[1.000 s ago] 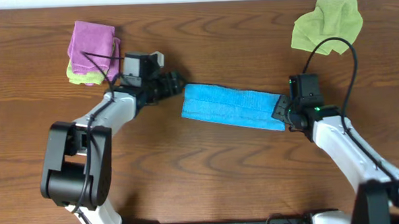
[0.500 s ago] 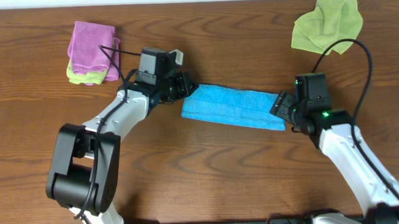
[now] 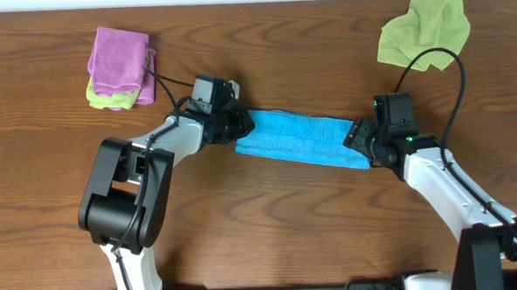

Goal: Fold the cloth

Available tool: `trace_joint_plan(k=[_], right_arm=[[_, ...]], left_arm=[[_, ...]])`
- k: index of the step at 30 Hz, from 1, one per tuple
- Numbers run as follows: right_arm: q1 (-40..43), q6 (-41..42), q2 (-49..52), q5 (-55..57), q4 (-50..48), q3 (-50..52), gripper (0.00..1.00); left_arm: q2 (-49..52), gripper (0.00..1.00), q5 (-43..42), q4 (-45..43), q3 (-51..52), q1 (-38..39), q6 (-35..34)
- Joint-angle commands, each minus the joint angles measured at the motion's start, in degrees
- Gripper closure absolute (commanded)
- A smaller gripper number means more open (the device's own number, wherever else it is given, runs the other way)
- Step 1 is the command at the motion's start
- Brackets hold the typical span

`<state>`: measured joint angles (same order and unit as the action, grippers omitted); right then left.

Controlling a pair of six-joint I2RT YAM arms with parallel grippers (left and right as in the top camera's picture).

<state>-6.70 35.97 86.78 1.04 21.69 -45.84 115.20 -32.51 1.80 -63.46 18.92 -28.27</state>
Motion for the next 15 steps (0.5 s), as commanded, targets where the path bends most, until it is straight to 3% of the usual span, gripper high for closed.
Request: trace_joint_plan(k=[1, 15], right_arm=[[0.4, 1.7, 1.1, 0.0, -1.0, -0.5, 0.27], [0.4, 1.7, 8.8, 0.4, -6.1, -0.5, 0.32]], left_arm=[[0.8, 0.94, 2.2, 1.2, -0.9, 0.6, 1.1], [0.8, 0.94, 2.5, 4.0, -0.9, 0.7, 1.5]])
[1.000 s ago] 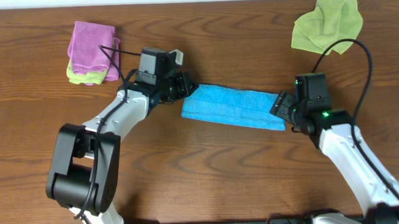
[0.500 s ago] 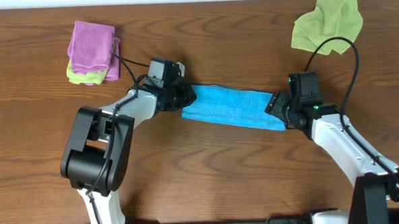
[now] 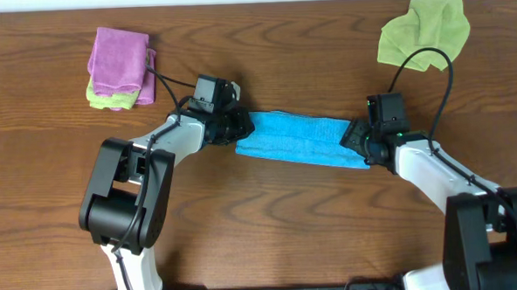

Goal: Fold the cloth

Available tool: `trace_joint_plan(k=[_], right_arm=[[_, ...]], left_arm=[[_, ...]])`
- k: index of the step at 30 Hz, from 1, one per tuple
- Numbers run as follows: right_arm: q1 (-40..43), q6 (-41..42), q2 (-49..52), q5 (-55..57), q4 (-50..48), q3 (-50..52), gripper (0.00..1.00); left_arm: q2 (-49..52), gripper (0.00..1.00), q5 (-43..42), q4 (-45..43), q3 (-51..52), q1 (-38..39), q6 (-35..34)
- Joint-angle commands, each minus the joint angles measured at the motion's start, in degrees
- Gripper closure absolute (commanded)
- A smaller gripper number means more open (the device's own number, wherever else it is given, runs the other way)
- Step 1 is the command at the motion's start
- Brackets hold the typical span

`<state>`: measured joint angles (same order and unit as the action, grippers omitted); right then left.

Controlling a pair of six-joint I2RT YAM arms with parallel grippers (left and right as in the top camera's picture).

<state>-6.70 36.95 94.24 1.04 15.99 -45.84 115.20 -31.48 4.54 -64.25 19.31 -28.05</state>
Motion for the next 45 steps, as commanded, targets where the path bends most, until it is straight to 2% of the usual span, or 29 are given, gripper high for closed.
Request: trace_joint_plan(k=[1, 6, 8, 9, 11, 15, 21, 25, 32, 39, 45], right_arm=[[0.4, 0.7, 1.9, 0.2, -0.6, -0.5, 0.32], [0.4, 0.7, 4.3, -0.5, -1.3, -0.5, 0.39], [0.4, 0.7, 4.4, -0.5, -2.4, -0.5, 0.55], [0.4, 0.3, 4.4, -0.8, -3.8, -0.5, 0.73], [0.4, -1.4, 4.2, -2.6, -6.1, -0.6, 0.98], [-0.2, -1.4, 1.5, -3.0, -6.2, -0.7, 0.99], [-2.8, -1.2, -8.1, -4.3, -5.3, -0.7, 0.99], [-4.9, -0.5, -9.9, -5.2, -5.3, -1.7, 0.99], [-10.8, 0.7, -9.3, -4.0, -8.3, -6.2, 0.99], [-16.7, 1.2, 2.1, -4.4, -8.7, -15.4, 0.99], [-21.2, 1.1, 4.2, -4.0, -5.7, -17.8, 0.99]], left_arm=[[0.8, 0.94, 1.5, 1.3, -0.1, 0.3, 1.3], [0.8, 0.94, 1.5, 1.5, -0.1, 0.3, 1.3], [0.8, 0.94, 1.5, 1.5, -0.1, 0.3, 1.2], [0.8, 0.94, 1.4, 1.5, -0.1, 0.3, 1.2], [0.8, 0.94, 1.4, 1.5, -0.1, 0.3, 1.2], [0.8, 0.94, 1.4, 1.5, -0.1, 0.2, 1.2], [0.8, 0.94, 1.4, 1.5, -0.2, 0.1, 1.2], [0.8, 0.94, 1.4, 1.5, -0.4, 0.1, 1.2], [0.8, 0.94, 1.4, 1.5, -0.5, 0.1, 1.2], [0.8, 0.94, 1.2, 1.5, -0.5, 0.1, 1.2], [-0.7, 0.94, 1.3, 1.7, -0.5, -0.3, 1.2]])
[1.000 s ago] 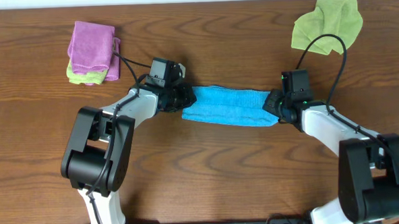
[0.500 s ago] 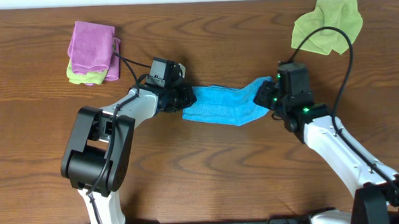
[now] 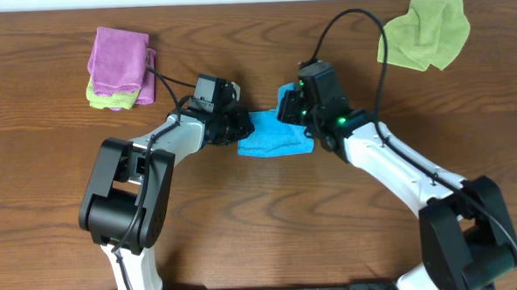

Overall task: Fold the cloth
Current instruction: 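Fold the strip's right end over toward the left gripper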

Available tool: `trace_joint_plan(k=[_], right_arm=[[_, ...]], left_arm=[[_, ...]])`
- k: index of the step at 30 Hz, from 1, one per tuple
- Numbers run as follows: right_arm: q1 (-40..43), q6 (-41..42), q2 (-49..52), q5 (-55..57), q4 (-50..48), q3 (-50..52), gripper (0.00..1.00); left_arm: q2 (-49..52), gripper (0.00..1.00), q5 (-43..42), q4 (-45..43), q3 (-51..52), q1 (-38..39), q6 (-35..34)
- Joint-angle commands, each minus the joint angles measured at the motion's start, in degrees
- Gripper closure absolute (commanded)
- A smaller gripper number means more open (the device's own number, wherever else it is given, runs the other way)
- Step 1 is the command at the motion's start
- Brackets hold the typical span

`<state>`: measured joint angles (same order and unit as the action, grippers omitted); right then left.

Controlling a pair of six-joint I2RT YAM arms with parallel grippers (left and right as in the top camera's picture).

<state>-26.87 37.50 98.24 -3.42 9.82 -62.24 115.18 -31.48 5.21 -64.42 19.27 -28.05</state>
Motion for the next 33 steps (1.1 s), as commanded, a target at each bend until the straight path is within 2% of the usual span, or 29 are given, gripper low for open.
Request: trace_joint_plan(k=[1, 13, 20, 30, 31, 32, 33], right_arm=[[-1.6, 0.6, 0.3, 0.4, 0.7, -1.4, 0.99], [-5.8, 1.7, 5.2, 2.5, -2.1, -1.4, 0.99], [-7.3, 3.2, 7.6, 2.6, -4.6, -1.4, 0.99], [-8.1, 3.8, 7.9, 2.8, -6.9, -1.4, 0.98], [-8.1, 3.8, 7.9, 2.8, -6.9, -1.4, 0.92], [-8.1, 3.8, 7.9, 2.2, -7.1, -1.4, 0.62], [-8.1, 3.5, 7.9, 0.5, -7.6, -1.4, 0.45]], left_arm=[[-1.3, 0.94, 1.2, 1.0, -0.3, -0.8, 1.2], [-9.3, 0.94, 1.3, 3.2, -0.3, -4.5, 1.6], [-14.5, 0.94, 2.1, 7.5, -0.3, -7.7, 4.9], [-15.6, 0.94, 1.8, 8.7, -0.3, -9.5, 4.9], [-15.6, 0.94, 1.7, 8.7, -0.3, -9.5, 4.9], [-15.7, 0.94, 1.6, 8.8, -0.3, -9.5, 4.9], [-15.8, 0.94, 1.6, 9.0, -0.3, -9.6, 4.9]])
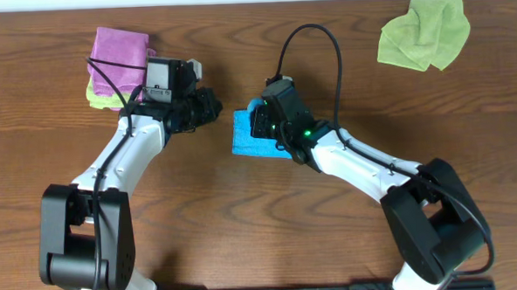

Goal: Fold the cloth

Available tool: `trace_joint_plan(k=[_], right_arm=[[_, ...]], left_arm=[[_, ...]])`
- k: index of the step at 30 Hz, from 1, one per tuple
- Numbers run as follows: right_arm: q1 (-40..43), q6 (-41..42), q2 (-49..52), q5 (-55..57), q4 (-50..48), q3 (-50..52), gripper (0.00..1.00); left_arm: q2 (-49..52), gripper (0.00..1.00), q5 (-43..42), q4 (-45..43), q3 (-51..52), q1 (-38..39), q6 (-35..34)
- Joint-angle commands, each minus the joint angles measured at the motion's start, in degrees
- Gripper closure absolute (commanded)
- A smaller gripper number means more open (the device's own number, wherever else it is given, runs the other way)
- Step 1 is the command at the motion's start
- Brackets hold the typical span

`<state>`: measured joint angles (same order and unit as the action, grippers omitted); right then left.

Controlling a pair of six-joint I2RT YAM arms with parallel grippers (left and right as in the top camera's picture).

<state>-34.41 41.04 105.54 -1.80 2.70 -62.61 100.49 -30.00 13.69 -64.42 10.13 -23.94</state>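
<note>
The blue cloth (pixel 245 139) lies in the middle of the table as a short folded rectangle. My right gripper (pixel 257 119) sits on its upper right part, shut on the cloth's doubled-over end, with the fingers mostly hidden under the wrist. My left gripper (pixel 213 108) is a little to the left of the cloth, apart from it, open and holding nothing.
A folded pink cloth (pixel 119 59) lies on a folded yellow-green one (pixel 95 95) at the back left, just behind my left wrist. A crumpled green cloth (pixel 424 31) sits at the back right. The brown wooden table (pixel 262 232) stretches toward the front.
My left gripper has let go of the cloth's left end and drawn back to the left. My right gripper has moved further left with its end, so the cloth is shorter.
At first the blue cloth lay as a long strip, my left gripper at its left end and my right at its right end. Later the right gripper had brought its end over near the left end. Now the cloth is folded short and the left gripper is off it.
</note>
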Motion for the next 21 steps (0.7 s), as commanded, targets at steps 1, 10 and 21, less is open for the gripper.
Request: trace_joint_plan(k=[1, 10, 21], right_arm=[[-0.5, -1.6, 0.6, -5.9, -2.1, -1.1, 0.24], [-0.2, -2.3, -1.2, -15.0, -5.0, -1.1, 0.01], [6.8, -2.5, -9.8, -11.0, 1.8, -1.1, 0.01]], left_arm=[[-1.2, 0.94, 0.2, 0.7, -0.3, -0.5, 0.9], [-2.0, 0.94, 0.2, 0.7, -0.3, -1.7, 0.9], [-2.0, 0.94, 0.1, 1.6, -0.3, -2.6, 0.8]])
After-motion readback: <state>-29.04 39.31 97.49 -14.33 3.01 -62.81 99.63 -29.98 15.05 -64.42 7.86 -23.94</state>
